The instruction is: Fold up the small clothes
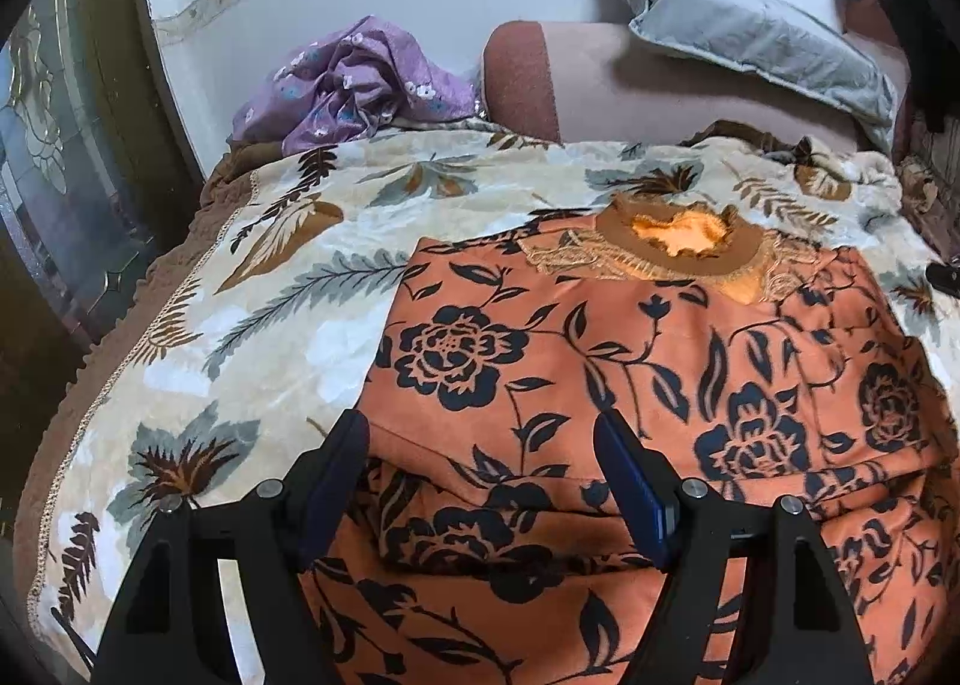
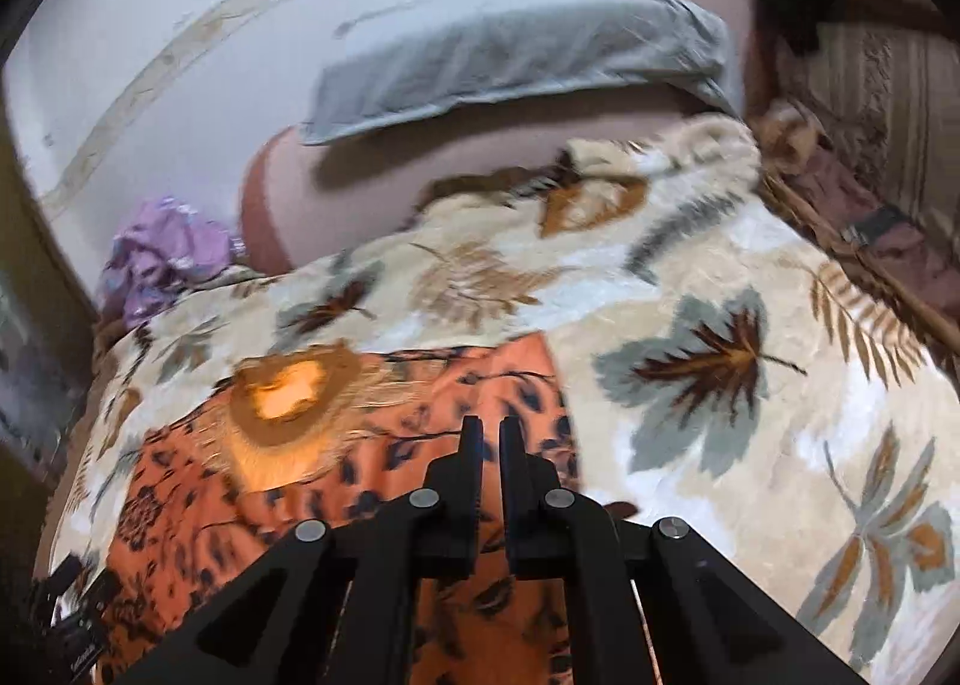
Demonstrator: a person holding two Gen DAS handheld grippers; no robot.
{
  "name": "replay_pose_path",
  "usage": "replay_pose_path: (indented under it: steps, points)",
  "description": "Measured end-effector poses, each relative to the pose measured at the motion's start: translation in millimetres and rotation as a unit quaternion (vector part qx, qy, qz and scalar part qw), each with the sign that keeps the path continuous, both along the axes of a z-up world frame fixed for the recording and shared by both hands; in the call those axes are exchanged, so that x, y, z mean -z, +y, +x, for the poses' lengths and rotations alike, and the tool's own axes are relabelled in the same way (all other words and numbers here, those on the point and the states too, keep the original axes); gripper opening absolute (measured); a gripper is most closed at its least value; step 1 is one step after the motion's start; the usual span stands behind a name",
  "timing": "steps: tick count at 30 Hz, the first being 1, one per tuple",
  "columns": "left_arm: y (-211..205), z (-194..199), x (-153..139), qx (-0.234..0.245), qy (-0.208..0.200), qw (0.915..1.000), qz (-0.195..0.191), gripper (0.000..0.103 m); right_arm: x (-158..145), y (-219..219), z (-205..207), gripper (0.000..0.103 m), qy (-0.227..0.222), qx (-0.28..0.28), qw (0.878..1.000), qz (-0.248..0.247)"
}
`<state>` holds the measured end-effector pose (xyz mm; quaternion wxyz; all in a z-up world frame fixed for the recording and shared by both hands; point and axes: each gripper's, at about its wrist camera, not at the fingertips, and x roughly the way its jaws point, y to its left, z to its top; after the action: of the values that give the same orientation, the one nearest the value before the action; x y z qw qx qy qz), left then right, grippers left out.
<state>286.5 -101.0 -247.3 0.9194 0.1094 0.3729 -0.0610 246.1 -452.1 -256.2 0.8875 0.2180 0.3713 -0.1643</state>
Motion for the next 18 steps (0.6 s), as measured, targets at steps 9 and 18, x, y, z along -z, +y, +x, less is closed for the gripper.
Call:
replay_pose_path:
  steps: [9, 18]
  points:
    - [26.3, 11.5, -1.5, -0.035, 0.025, 0.999, -0.016, 0.078, 3.3, -13.5, -24.1, 0.008, 0.004, -0.025, 0.993, 0.118]
    - [25.0, 14.2, 5.3, -0.025, 0.036, 0.999, -0.008, 0.079, 13.6, 25.1, -28.6, 0.009, 0.028, -0.097, 0.983, 0.153]
